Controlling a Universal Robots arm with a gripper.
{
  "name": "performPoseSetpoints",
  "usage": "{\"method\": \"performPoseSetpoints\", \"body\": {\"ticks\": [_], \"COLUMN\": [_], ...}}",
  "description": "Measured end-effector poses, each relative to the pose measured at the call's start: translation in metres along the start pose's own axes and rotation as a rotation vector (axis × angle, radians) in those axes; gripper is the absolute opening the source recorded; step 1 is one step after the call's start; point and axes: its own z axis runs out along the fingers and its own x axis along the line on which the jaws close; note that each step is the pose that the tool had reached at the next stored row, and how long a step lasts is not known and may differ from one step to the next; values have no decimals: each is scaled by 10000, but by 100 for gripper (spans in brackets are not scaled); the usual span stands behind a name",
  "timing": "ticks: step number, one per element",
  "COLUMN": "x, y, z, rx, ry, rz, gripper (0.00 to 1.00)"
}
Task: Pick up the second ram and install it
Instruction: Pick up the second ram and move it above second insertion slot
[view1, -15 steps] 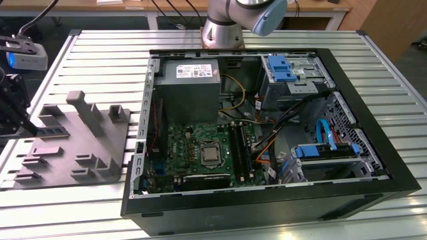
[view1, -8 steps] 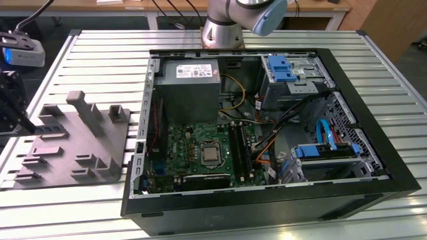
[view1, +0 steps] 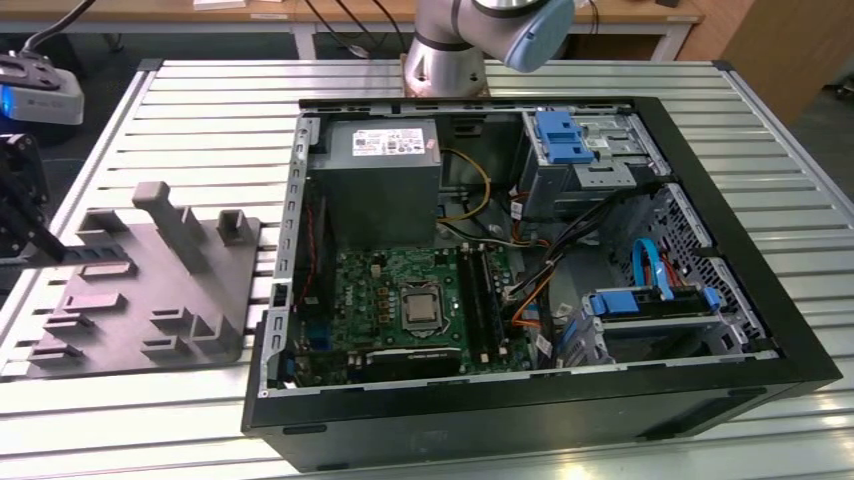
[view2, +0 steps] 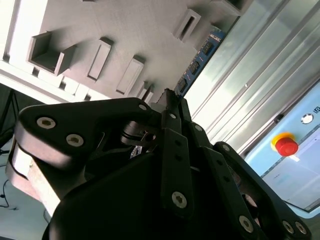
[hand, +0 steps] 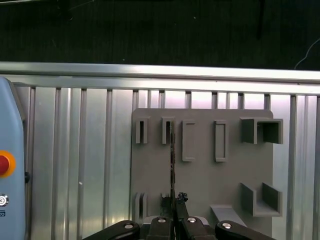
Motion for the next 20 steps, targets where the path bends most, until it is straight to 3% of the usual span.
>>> {"method": "performPoseSetpoints", "body": {"ticks": [20], "x": [2], "y": [-2], "z": [-197], "rx": [0], "ry": [-8], "rz": [0], "gripper": [14]}}
